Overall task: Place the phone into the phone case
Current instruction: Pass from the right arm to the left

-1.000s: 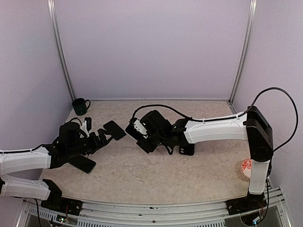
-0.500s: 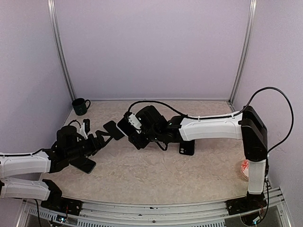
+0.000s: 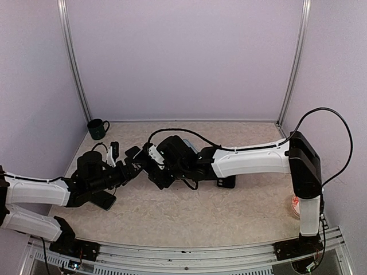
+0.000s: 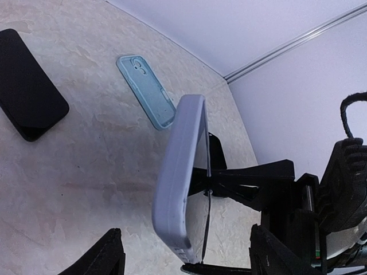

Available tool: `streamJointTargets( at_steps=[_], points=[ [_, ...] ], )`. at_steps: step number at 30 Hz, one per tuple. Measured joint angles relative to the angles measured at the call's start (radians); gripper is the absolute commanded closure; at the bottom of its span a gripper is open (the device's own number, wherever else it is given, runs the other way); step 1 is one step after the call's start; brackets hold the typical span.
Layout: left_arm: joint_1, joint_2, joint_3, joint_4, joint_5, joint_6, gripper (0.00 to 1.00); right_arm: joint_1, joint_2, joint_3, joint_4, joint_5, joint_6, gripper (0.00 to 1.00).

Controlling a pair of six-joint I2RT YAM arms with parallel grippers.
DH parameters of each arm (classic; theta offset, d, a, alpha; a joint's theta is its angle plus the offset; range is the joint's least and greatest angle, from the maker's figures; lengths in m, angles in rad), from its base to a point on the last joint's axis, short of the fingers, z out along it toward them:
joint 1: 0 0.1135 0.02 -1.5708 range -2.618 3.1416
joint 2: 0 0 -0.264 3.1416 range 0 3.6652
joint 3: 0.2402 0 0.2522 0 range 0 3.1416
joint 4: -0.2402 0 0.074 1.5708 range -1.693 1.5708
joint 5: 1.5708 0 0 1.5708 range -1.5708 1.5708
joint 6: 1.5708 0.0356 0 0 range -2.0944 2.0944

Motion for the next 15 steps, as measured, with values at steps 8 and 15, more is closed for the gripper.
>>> streamJointTargets(
  at_steps=[8, 15],
  points=[
    [-0.022, 0.038, 0.026, 0.025, -0.027, -0.008, 0.54, 0.011, 0.001, 0.000, 0.001, 0.001, 0.035, 0.46],
    [-0.030, 0.042, 0.027, 0.040, -0.050, -0.015, 0.79, 0.023, 0.001, 0.000, 0.016, -0.006, 0.059, 0.46]
  ],
)
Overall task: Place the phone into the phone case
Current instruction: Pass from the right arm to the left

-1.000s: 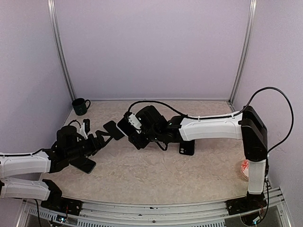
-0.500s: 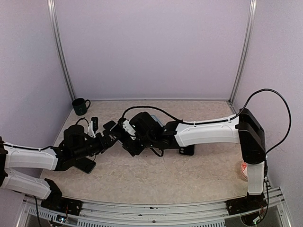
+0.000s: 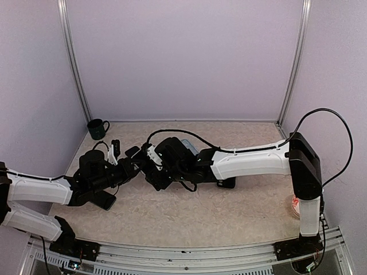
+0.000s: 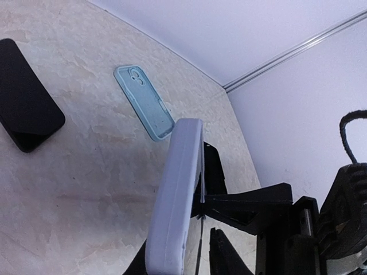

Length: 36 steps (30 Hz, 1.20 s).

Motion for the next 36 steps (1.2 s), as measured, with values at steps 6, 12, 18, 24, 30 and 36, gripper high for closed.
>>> streamJointTargets(
  at_steps=[6, 12, 18, 24, 30, 36],
  points=[
    [0.000, 0.003, 0.000, 0.005, -0.021, 0.000, 0.97, -0.002, 0.000, 0.000, 0.012, -0.016, 0.027, 0.36],
    [0.000, 0.001, 0.009, -0.010, -0.023, 0.007, 1.00, -0.005, 0.000, 0.000, 0.013, -0.031, 0.035, 0.16],
    [-0.003, -0.029, 0.026, -0.103, -0.066, 0.006, 1.00, -0.005, -0.002, -0.002, 0.065, -0.053, 0.010, 0.00],
    [0.090, -0.126, 0.056, -0.272, -0.060, 0.018, 1.00, -0.016, -0.054, -0.066, 0.124, -0.087, -0.010, 0.01],
    [0.220, -0.124, 0.253, -0.531, -0.010, 0.094, 1.00, -0.050, -0.113, -0.136, 0.164, -0.093, -0.020, 0.01],
    [0.342, -0.057, 0.410, -0.739, 0.040, 0.150, 1.00, -0.062, -0.122, -0.175, 0.195, -0.081, -0.040, 0.00]
  ],
)
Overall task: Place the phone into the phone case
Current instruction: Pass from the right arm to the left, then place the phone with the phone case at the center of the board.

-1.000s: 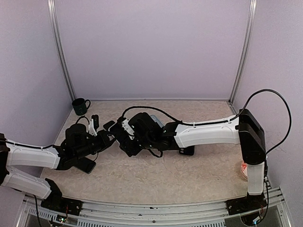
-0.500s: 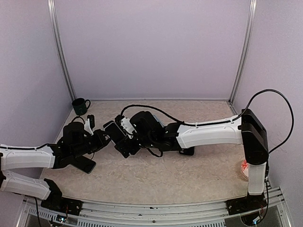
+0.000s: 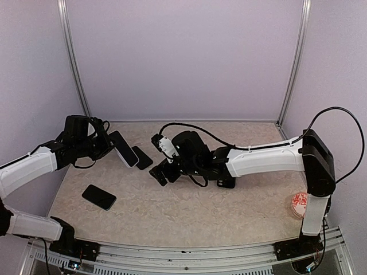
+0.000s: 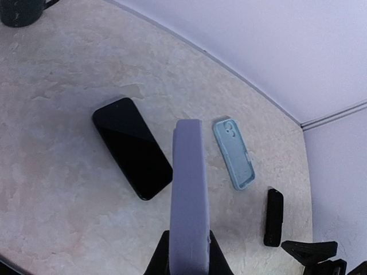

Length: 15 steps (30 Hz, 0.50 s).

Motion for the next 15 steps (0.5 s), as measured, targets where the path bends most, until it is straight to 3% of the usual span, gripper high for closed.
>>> streamJointTargets(
  at_steps=[7, 15],
  points=[
    [0.153, 0.104, 0.043, -0.166, 0.100, 0.040, 1.00, -0.001, 0.000, -0.012, 0.014, 0.016, -0.048, 0.01],
    [0.220, 0.227, 0.076, -0.281, 0.151, 0.090, 1.00, -0.042, 0.108, 0.054, 0.051, -0.025, -0.098, 0.01]
  ],
)
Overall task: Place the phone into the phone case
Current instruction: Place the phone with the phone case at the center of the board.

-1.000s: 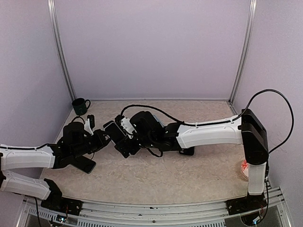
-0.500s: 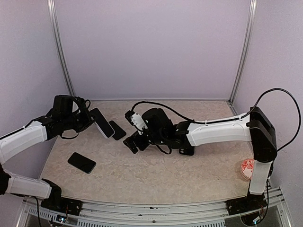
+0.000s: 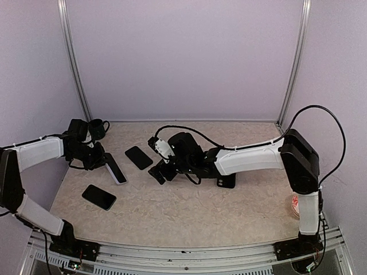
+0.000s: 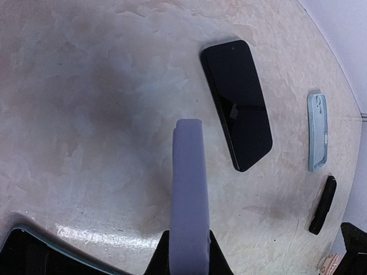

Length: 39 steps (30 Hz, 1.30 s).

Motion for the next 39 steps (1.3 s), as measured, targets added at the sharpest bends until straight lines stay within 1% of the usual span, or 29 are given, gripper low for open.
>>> streamJointTargets(
  at_steps=[3, 10, 13, 17, 21, 31, 39],
  points=[
    [0.033, 0.042, 0.034, -0.015, 0.014, 0.021, 0.99, -0.034, 0.089, 0.079, -0.002, -0.039, -0.008, 0.01],
    [0.051, 0.174, 0.158, -0.037, 0.035, 0.075, 0.97, -0.089, 0.333, 0.377, -0.043, -0.095, -0.027, 0.00],
    [0.051, 0.238, 0.199, -0.046, 0.041, 0.098, 0.96, -0.092, 0.409, 0.490, -0.071, -0.106, -0.030, 0.00],
    [0.060, 0.275, 0.237, -0.072, 0.062, 0.122, 0.95, -0.092, 0.478, 0.597, -0.092, -0.110, -0.030, 0.01],
    [0.067, 0.304, 0.267, -0.094, 0.077, 0.142, 0.92, -0.092, 0.510, 0.632, -0.092, -0.114, -0.023, 0.01],
    [0.084, 0.339, 0.298, -0.115, 0.104, 0.165, 0.88, -0.092, 0.592, 0.649, -0.093, -0.114, 0.021, 0.00],
    [0.092, 0.399, 0.332, -0.101, 0.096, 0.179, 0.82, -0.098, 0.611, 0.650, -0.080, -0.118, 0.041, 0.01]
  ],
)
